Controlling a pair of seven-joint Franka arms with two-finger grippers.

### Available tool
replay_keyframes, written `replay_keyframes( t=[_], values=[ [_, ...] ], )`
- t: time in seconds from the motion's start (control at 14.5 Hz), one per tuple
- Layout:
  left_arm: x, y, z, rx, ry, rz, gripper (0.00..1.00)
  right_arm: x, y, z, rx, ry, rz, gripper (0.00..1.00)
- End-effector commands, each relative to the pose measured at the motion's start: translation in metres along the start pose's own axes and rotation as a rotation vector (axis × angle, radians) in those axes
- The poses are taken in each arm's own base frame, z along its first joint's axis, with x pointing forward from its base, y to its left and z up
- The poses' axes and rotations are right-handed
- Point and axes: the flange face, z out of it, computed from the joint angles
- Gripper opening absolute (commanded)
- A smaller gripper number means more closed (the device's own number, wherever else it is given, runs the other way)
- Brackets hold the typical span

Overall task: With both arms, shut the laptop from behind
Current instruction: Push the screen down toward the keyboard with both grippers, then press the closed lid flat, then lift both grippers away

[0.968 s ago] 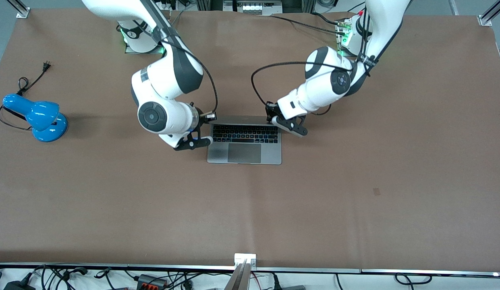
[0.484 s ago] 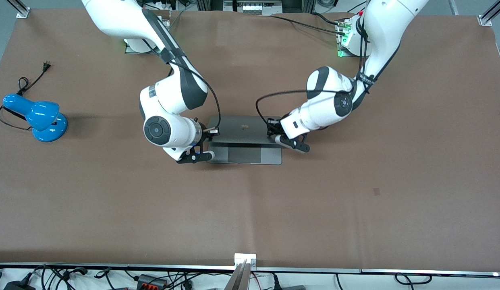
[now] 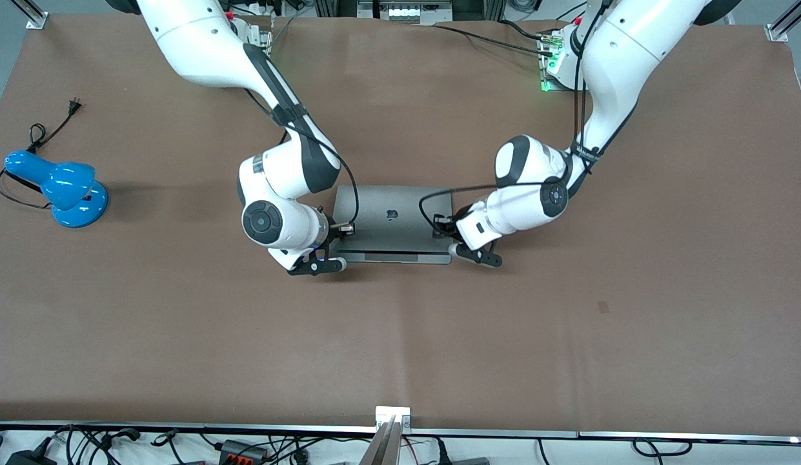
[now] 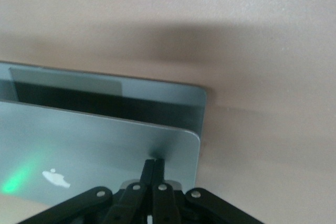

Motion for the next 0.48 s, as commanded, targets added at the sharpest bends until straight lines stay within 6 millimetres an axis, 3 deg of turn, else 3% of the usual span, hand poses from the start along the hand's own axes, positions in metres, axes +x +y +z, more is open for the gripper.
replay_keyframes(
  t=[0.0, 0.14, 0.41],
  values=[
    [0.017, -0.007, 0.018, -0.011, 0.001, 0.006, 0.00, 0.012, -0.002, 0.017, 0.007, 0.027, 0.005, 0.00],
    [0.018, -0.012, 0.028, -0.016, -0.009, -0.004, 0.00, 0.016, -0.001, 0.031, 0.006, 0.046, 0.008, 0.00],
    [0.017, -0.028, 0.042, -0.004, -0.025, -0.021, 0.00, 0.017, 0.000, 0.038, 0.004, 0.047, 0.009, 0.00]
  ],
)
